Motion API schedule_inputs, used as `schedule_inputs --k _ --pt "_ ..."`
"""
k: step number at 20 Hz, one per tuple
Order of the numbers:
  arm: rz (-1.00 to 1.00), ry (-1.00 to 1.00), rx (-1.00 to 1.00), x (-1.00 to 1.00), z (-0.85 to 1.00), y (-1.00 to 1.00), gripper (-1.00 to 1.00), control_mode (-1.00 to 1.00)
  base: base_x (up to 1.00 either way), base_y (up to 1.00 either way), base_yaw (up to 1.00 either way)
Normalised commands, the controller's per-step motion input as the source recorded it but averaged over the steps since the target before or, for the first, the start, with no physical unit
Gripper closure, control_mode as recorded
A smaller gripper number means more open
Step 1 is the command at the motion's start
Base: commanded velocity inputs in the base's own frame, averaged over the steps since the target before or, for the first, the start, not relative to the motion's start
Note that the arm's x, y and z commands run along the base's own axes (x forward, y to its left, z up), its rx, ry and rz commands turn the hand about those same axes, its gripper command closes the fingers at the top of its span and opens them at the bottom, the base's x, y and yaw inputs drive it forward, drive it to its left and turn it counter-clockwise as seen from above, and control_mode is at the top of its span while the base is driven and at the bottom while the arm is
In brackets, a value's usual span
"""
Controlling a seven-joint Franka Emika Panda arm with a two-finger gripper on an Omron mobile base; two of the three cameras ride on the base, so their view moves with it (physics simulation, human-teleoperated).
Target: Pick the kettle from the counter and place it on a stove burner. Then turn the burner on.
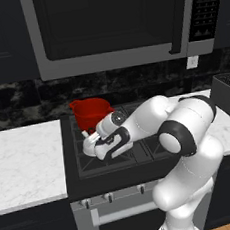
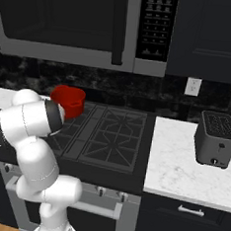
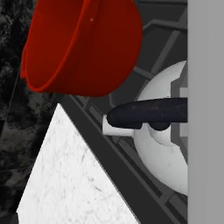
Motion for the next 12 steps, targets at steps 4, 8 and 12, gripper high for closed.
schedule_inputs --k 4,8,12 --pt "0.0 -0.01 -0.01 0.0 -0.42 -0.28 1.0 -1.0 0.0 0.0 0.0" --pt "0.0 -0.01 0.0 0.0 -0.36 -0.3 -1.0 -1.0 0.0 0.0 0.0" --pt "0.0 0.0 0.0 0.0 -0.26 -0.2 -1.0 -1.0 0.0 0.0 0.0"
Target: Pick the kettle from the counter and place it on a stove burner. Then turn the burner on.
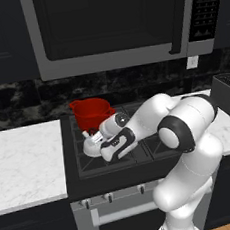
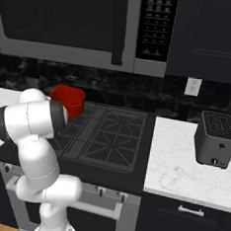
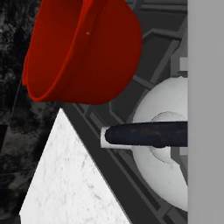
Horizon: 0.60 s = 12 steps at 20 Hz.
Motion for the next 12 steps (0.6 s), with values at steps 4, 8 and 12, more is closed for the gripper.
schedule_inputs --k 4,8,12 --pt "0.0 0.0 0.0 0.0 -0.11 -0.12 -1.0 -1.0 0.0 0.0 0.0" --pt "0.0 0.0 0.0 -0.08 0.0 -0.09 -1.0 -1.0 0.0 0.0 0.0" --pt "0.0 0.0 0.0 -0.28 0.0 -0.21 -1.0 -1.0 0.0 0.0 0.0"
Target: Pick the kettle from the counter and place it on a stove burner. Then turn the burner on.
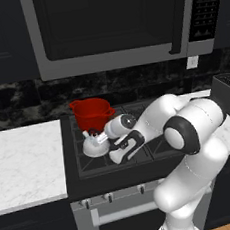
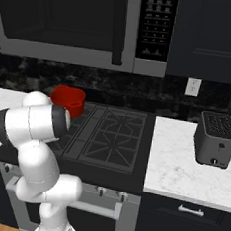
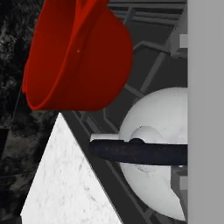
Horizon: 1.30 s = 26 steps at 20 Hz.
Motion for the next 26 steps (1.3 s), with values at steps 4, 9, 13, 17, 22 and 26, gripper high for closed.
schedule_inputs --k 4,9,13,17,22,26 --pt "0.0 0.0 0.0 -0.22 0.0 -0.29 -1.0 -1.0 0.0 0.0 0.0" --pt "0.0 0.0 0.0 -0.27 0.18 -0.34 -1.0 -1.0 0.0 0.0 0.0" --pt "0.0 0.0 0.0 -0.63 0.43 -0.21 -1.0 -1.0 0.0 0.0 0.0" --pt "0.0 0.02 0.0 -0.62 0.64 0.01 -1.0 -1.0 0.0 0.0 0.0" --pt "-0.03 0.26 0.0 -0.5 0.87 0.1 -1.0 -1.0 0.0 0.0 0.0" --pt "-0.12 0.34 0.0 -0.81 0.56 0.04 -1.0 -1.0 0.0 0.0 0.0"
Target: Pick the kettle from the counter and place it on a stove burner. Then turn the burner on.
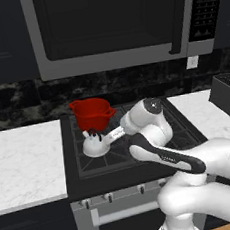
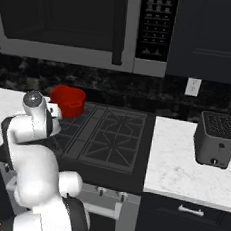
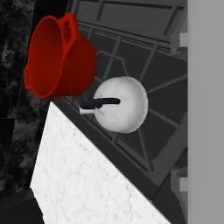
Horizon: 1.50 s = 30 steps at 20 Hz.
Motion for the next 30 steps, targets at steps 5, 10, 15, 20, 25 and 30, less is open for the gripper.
schedule_inputs --k 5,10,15,20,25,30 --pt "-0.14 0.16 -0.02 -0.96 0.12 0.13 -1.0 -1.0 0.0 0.0 0.0" --pt "-0.2 0.0 -0.02 -0.93 -0.01 0.21 -1.0 -1.0 0.0 0.0 0.0" --pt "-0.31 -0.01 0.0 -0.75 -0.02 0.2 -1.0 -1.0 0.0 0.0 0.0" --pt "-0.31 0.0 -0.02 -0.44 -0.14 0.33 -1.0 -1.0 0.0 0.0 0.0" --pt "-0.18 0.0 0.0 -0.19 -0.07 0.39 -1.0 -1.0 0.0 0.0 0.0" --pt "-0.11 -0.04 0.0 -0.15 -0.07 0.33 -1.0 -1.0 0.0 0.0 0.0"
